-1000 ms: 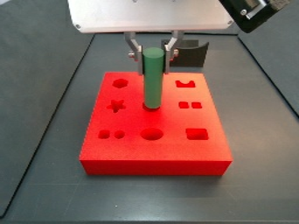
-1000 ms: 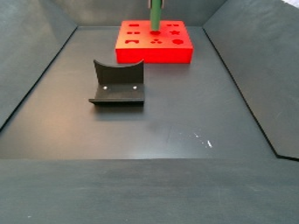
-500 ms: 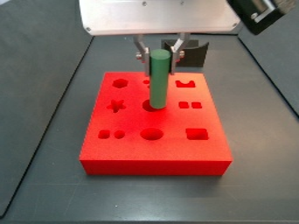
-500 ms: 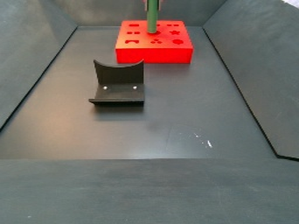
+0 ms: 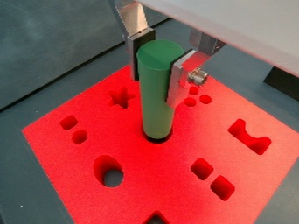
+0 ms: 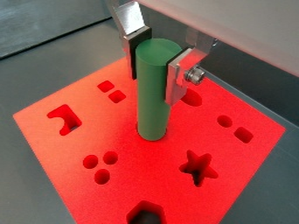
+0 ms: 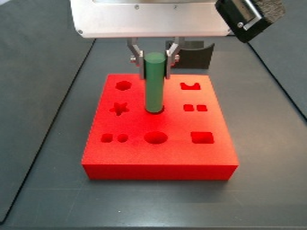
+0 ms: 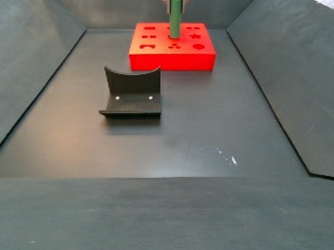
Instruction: Insert the round object.
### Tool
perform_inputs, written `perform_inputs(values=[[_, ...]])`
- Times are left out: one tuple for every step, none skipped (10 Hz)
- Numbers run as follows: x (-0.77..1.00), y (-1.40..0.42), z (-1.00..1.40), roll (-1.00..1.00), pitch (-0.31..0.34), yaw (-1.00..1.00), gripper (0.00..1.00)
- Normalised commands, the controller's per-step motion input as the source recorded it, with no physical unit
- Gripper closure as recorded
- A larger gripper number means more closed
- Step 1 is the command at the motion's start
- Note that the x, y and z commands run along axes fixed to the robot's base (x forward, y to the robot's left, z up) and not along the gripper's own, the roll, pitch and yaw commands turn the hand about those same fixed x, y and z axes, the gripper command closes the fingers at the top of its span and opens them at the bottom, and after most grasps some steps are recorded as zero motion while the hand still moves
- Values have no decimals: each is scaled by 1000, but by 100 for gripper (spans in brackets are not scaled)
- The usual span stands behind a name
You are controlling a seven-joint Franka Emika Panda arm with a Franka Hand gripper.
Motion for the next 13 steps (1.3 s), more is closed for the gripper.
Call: perform_inputs(values=[[143,-63,-123,0,-6,29,100],[154,-37,-137,0,0,20,100],[89,-3,-129,11,0,34,100],[0,0,-123,20,0,31,100],[0,0,-160,33,-4,11,100],[0,0,-226,100,-40,14,100],[0,-189,-263,243,-76,63,100],[0,-197,-297,264,-101,120,100],[0,-171,-357,271,-114,117,100],[0,-117,-486,234,-139,120,100],[0,-66,-611,187,-151,103,100],[0,-29,-686,133,-154,89,100],[0,-29,-694,137,-156,89,100]])
